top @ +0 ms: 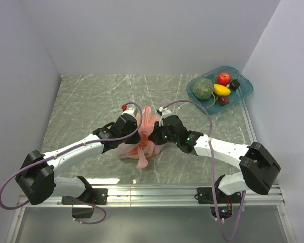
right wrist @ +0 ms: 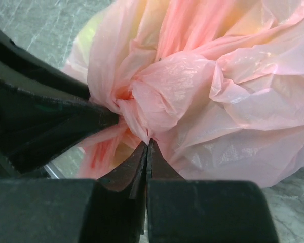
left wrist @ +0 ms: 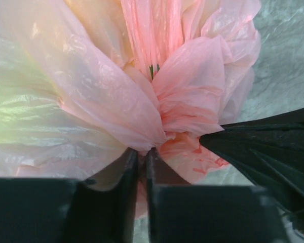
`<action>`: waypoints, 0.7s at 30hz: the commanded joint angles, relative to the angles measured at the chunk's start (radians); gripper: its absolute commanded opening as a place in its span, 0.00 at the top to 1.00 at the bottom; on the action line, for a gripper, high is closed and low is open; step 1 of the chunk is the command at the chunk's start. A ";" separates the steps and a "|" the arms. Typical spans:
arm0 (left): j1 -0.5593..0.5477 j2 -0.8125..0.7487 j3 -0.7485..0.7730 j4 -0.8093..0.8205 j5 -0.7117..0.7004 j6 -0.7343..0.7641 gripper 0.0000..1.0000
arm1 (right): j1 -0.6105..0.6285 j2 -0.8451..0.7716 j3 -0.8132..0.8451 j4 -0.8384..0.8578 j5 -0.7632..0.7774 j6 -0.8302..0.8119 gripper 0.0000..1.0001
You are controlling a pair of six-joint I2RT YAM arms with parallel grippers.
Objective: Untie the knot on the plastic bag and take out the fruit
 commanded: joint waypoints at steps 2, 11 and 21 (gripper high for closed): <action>0.004 0.001 -0.009 0.040 0.002 0.010 0.99 | 0.004 -0.038 -0.018 0.054 0.047 0.009 1.00; 0.117 -0.139 -0.069 -0.007 -0.057 0.030 1.00 | -0.163 -0.156 -0.160 -0.018 0.163 0.104 1.00; 0.346 -0.297 -0.112 -0.104 -0.148 0.049 1.00 | -0.329 -0.398 -0.302 -0.067 0.161 0.152 1.00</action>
